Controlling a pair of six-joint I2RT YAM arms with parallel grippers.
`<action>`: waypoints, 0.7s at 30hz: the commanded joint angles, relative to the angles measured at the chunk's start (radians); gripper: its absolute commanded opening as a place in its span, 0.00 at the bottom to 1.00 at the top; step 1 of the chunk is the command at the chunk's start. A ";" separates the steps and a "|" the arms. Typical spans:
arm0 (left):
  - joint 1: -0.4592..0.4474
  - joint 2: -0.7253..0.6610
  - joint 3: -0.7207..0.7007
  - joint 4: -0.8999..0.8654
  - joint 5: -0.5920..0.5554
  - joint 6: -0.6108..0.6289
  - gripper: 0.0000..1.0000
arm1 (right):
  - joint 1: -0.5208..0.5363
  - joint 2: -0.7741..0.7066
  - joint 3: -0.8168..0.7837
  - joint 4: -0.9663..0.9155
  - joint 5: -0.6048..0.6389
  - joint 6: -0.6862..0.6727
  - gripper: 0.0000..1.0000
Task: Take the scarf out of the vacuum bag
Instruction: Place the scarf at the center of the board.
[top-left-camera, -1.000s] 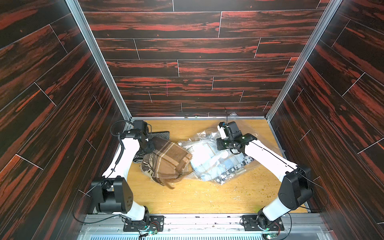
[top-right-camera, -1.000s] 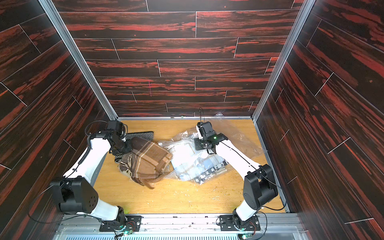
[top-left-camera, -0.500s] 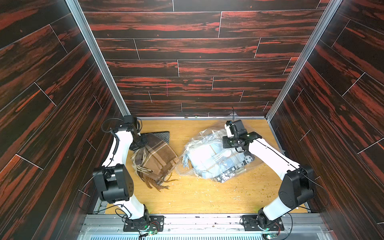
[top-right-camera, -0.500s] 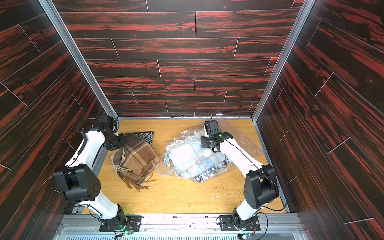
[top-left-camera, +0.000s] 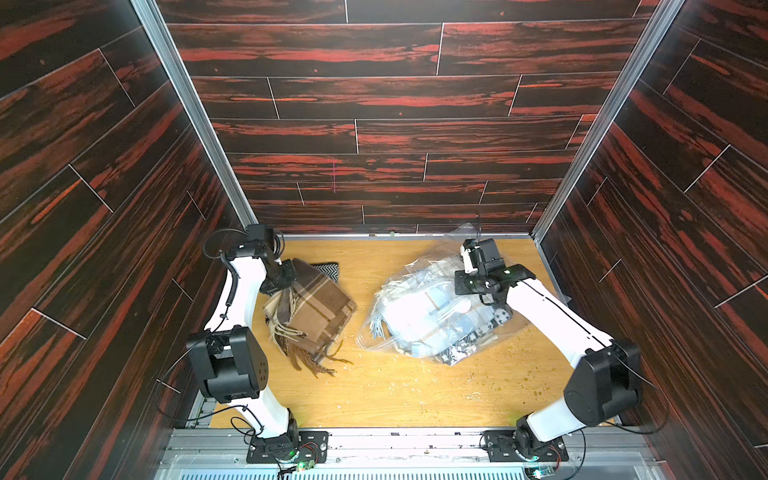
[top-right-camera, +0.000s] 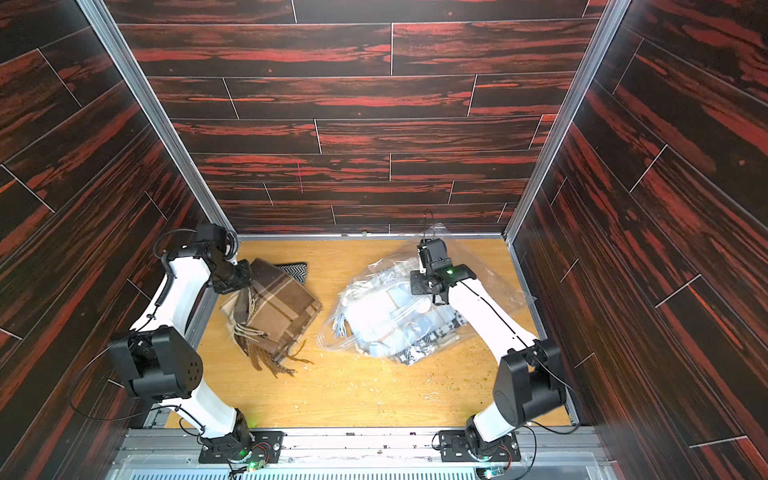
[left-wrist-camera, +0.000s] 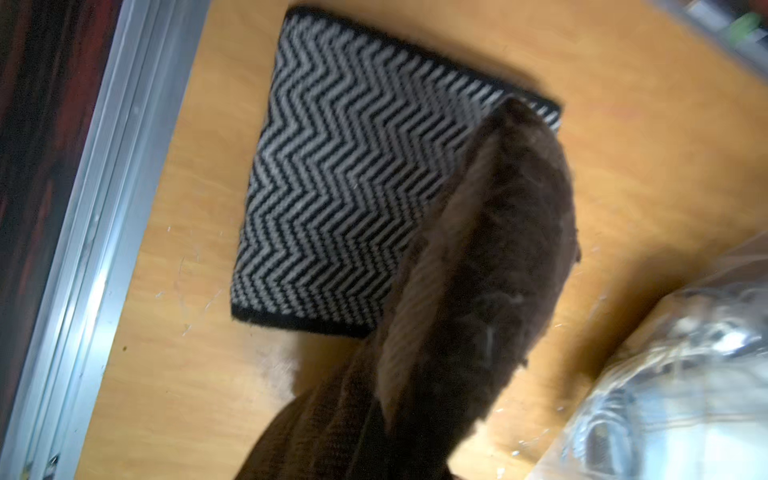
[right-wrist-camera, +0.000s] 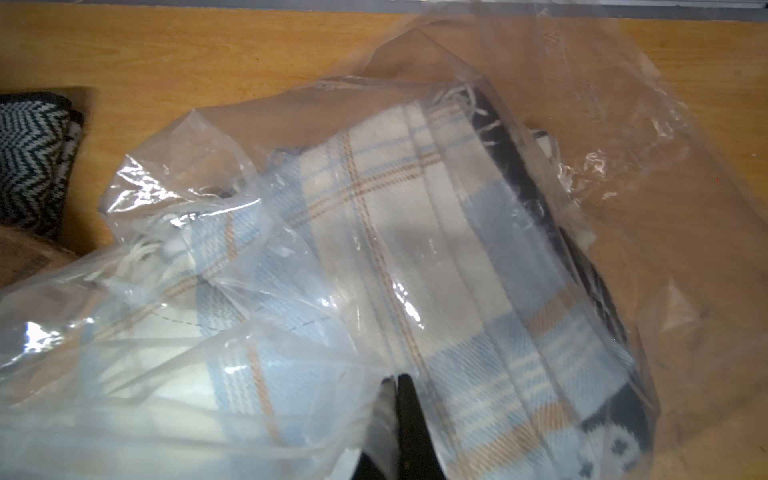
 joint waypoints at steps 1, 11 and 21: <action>-0.020 0.019 0.052 0.002 0.073 -0.010 0.00 | -0.030 -0.036 -0.019 -0.022 0.049 0.002 0.00; -0.087 0.017 0.124 0.099 0.189 -0.118 0.00 | -0.033 -0.024 -0.024 -0.011 0.024 0.003 0.00; 0.020 0.020 0.091 0.287 0.251 -0.293 0.00 | -0.034 -0.027 -0.029 -0.009 0.015 0.001 0.00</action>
